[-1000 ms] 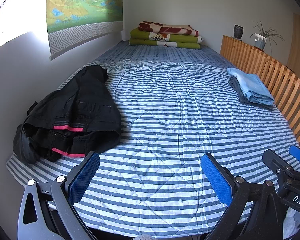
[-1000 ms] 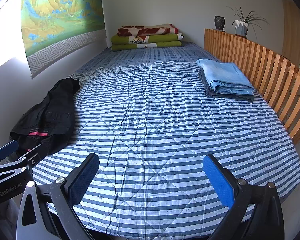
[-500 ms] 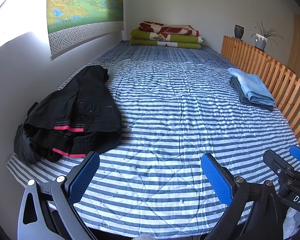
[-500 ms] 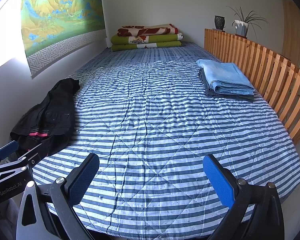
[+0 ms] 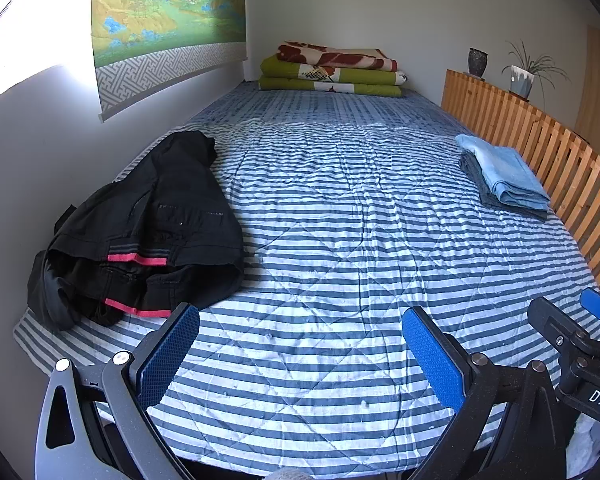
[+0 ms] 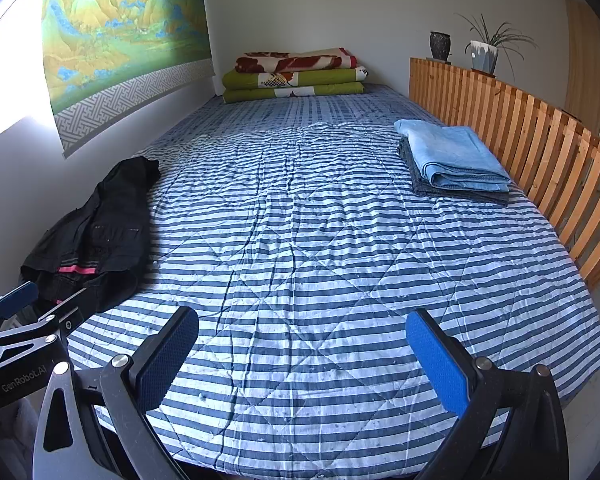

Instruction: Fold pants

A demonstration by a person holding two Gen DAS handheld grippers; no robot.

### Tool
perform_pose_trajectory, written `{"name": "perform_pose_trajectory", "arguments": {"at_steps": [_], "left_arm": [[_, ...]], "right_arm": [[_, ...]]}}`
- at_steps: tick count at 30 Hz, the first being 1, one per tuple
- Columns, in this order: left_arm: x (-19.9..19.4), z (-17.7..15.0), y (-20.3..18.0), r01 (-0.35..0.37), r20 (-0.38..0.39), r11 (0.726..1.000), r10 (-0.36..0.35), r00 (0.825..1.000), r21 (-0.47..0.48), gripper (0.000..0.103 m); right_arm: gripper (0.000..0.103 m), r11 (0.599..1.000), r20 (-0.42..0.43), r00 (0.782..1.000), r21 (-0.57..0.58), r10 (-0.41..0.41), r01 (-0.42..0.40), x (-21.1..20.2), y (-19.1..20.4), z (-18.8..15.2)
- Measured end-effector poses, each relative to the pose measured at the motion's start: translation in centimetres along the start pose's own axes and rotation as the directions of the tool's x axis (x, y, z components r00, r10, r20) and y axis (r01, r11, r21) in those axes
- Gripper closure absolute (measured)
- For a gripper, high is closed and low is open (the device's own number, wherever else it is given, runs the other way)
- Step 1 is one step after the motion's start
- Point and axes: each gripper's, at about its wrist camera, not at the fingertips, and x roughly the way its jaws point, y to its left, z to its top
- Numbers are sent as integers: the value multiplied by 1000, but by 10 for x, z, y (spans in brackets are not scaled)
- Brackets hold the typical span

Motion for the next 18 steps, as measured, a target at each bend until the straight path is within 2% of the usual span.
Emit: {"name": "perform_pose_trajectory", "arguments": {"at_steps": [18], "left_arm": [[3,-1,-1,2,-8,1000,-2,1000,-1,0]], "right_arm": [[1,1000,-9,1000,4,1,-1,3,-2,0]]}}
